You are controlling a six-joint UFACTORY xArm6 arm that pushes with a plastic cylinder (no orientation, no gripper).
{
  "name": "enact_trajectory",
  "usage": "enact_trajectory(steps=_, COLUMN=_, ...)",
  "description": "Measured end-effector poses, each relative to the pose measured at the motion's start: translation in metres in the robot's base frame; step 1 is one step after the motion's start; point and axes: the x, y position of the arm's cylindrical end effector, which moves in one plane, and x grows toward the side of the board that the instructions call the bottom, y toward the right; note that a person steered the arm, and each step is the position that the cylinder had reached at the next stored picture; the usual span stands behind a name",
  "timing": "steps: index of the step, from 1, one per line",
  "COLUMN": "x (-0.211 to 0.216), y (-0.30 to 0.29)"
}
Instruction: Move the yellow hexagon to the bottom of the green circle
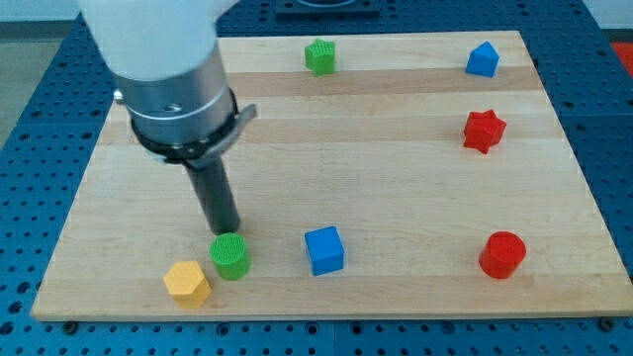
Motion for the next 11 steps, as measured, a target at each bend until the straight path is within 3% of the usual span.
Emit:
enact_trajectory(steps=2, x=0.002, y=-0.091)
enact_trajectory(steps=3, x=0.032, y=-0.122)
enact_trajectory(steps=4, x=0.094, y=-0.108)
enact_trajectory(steps=6, x=0.093, y=-0.083)
enact_trajectory(steps=7, x=0.093, y=-0.019)
enact_trajectory(steps=10, x=0.085, y=0.067)
enact_trajectory(steps=11, x=0.092, y=0.062)
